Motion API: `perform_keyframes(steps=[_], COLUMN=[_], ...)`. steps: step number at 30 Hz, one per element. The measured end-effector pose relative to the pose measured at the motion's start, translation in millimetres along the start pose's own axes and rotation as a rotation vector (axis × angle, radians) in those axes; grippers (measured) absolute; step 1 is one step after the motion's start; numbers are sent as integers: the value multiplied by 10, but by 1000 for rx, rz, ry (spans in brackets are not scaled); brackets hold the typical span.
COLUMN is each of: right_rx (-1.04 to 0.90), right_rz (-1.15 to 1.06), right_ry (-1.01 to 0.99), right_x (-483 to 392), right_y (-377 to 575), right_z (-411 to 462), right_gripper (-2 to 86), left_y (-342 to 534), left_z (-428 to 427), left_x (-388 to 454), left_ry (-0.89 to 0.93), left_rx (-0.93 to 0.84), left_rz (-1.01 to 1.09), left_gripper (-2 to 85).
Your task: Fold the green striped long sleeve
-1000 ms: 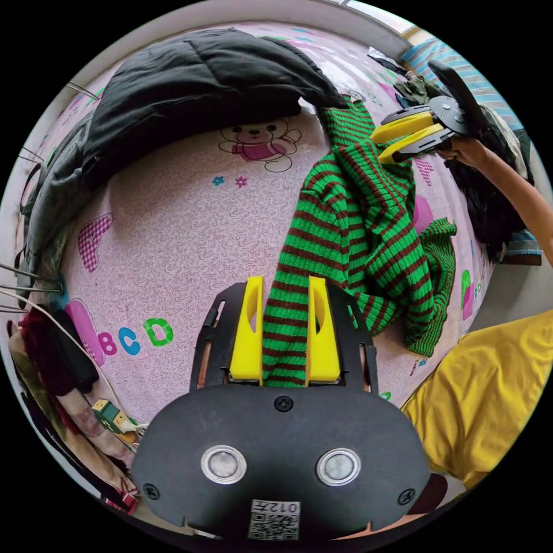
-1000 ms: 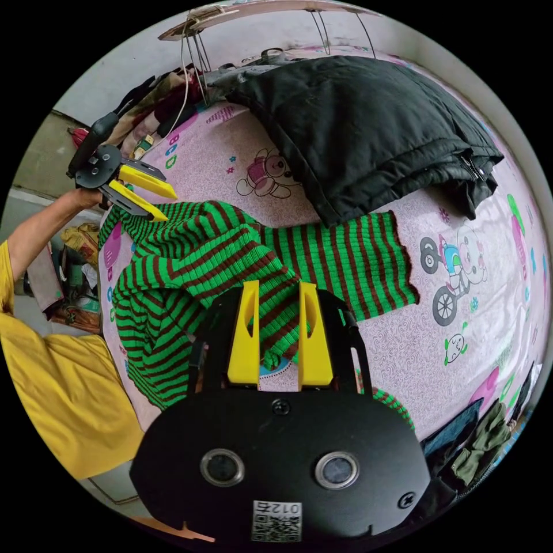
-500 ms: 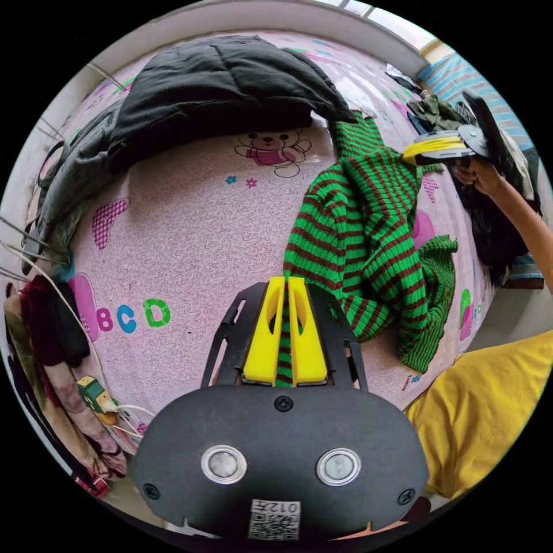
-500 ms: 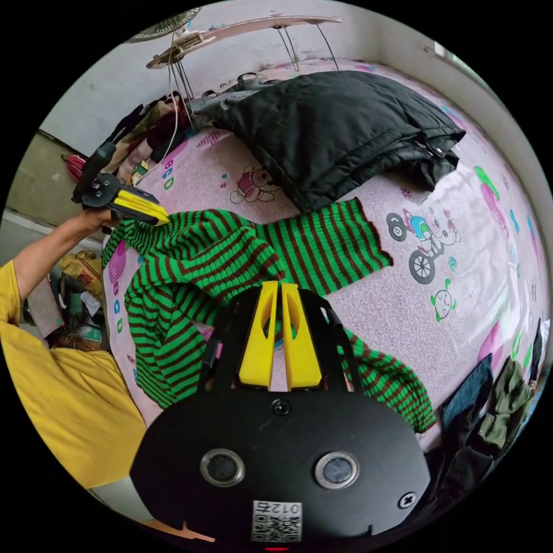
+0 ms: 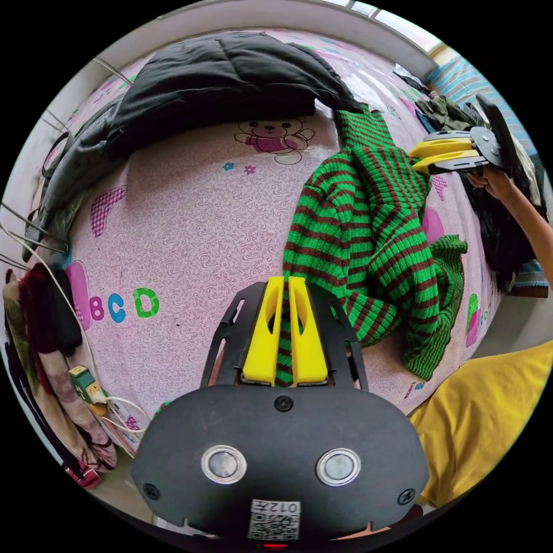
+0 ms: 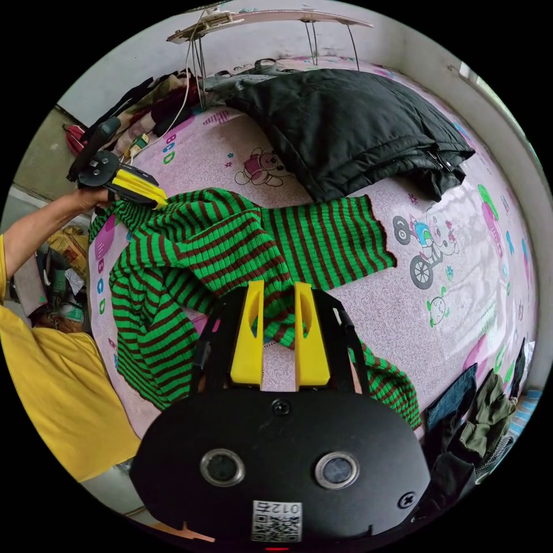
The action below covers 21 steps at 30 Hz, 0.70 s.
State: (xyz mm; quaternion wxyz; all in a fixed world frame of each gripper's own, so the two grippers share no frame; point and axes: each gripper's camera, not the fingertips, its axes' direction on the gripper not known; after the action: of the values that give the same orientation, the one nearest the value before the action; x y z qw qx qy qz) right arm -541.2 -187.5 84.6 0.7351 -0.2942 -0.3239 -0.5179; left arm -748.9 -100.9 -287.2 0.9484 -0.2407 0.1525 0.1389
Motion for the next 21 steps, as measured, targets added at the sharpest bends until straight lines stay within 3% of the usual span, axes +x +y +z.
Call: perform_keyframes(steps=[7,13,17,21], right_rx=[-70,95,190,264], right_rz=[88,262,342,412], right_ry=[-68,-73,53,227], right_x=[-300,-687,-1050,-1431], right_y=[113,605,1214,1925], right_z=[-20,-621,-1268,-2016], right_gripper=[65,20,11,8], left_y=[557,1060,1555,2070], left_z=[-142,-336,-779,-1515], left_x=[-21,10,-20,158], left_ry=[95,229,263,165], left_rx=[115,163,339,474], left_rz=[-103,-221,-336,-299], left_gripper=[0,-1,-2,-2])
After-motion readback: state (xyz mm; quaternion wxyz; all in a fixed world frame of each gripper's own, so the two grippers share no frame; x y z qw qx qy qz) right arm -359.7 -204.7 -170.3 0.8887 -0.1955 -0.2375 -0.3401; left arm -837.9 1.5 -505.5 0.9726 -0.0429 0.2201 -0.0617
